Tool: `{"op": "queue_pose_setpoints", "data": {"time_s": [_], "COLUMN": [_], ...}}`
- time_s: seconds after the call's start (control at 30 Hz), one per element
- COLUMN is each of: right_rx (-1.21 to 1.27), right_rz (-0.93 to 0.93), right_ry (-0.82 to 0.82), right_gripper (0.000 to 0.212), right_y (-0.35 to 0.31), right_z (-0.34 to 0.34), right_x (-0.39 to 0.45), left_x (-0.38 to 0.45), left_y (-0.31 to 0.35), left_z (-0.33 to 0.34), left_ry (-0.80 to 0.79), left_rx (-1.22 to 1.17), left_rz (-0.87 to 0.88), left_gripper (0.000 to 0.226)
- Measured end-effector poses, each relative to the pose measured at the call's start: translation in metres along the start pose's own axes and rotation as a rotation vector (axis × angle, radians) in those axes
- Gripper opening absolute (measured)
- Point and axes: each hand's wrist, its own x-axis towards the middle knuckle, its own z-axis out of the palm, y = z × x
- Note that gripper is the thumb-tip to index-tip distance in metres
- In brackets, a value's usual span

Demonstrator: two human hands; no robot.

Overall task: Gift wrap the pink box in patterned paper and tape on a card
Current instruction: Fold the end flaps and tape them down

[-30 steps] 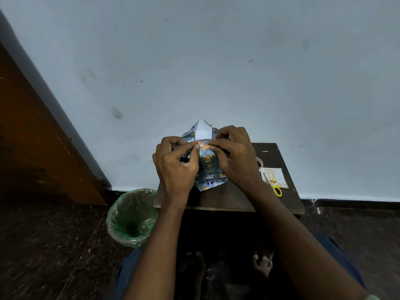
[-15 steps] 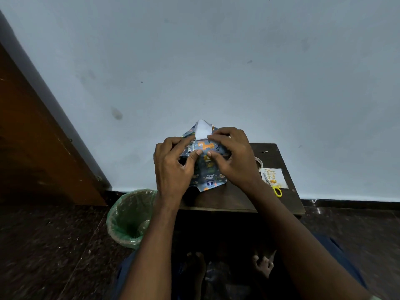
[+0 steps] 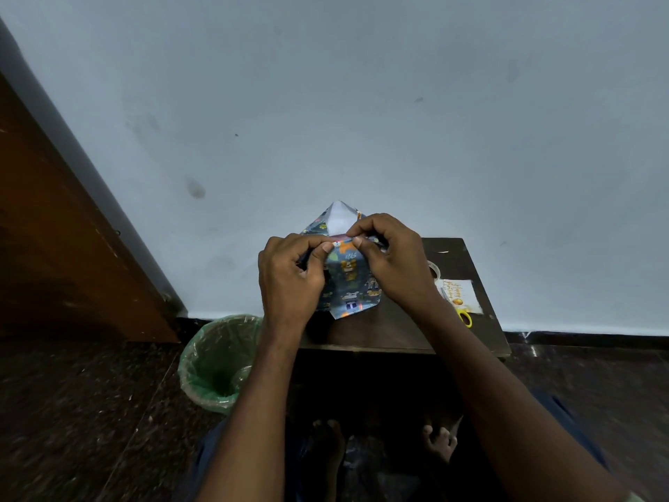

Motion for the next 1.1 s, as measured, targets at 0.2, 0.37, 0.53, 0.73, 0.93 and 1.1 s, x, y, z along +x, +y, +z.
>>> {"op": "queue_pose_setpoints", "data": {"time_s": [0.2,0.37,0.53,0.73,0.93,1.1], "right_rx": [-0.15,-0.168,-0.178,-0.243,-0.258,-0.382], "right_rz": [0.023,0.037,0.043,0.022,-0.028,-0.184], "right_ry": [0.024,-0.003,-0.004,0.037,0.036,0.08], "right_gripper": [0.007,0.008,0.008,0.008,0.004,0.006], "right_y": [-0.002,0.0,0.003,0.006,0.006,0.012], "right_z": [-0.002,0.001,0.004,0.006,0.001,0.004], "right_x": [0.002,0.003,0.003,0.003,0.005,0.001], "left_x": [0.0,0.001,0.0,-0.002,-0.001,0.002], "left_y": [0.009,0.006,0.005,0.012,0.012,0.002], "left_z": [0.002,-0.001,-0.001,-0.003,-0.005,-0.005], "left_ry": [0.045,0.064,0.081,0.137,0.147,0.119], "left_rx": [0.064,0.138,0.102,0.132,0.04,-0.134], "left_rz": [-0.067,-0.014,-0.02,-0.089,-0.16,-0.281], "left_gripper": [0.011,0.013,0.011,0.018,0.034,0.05]}}
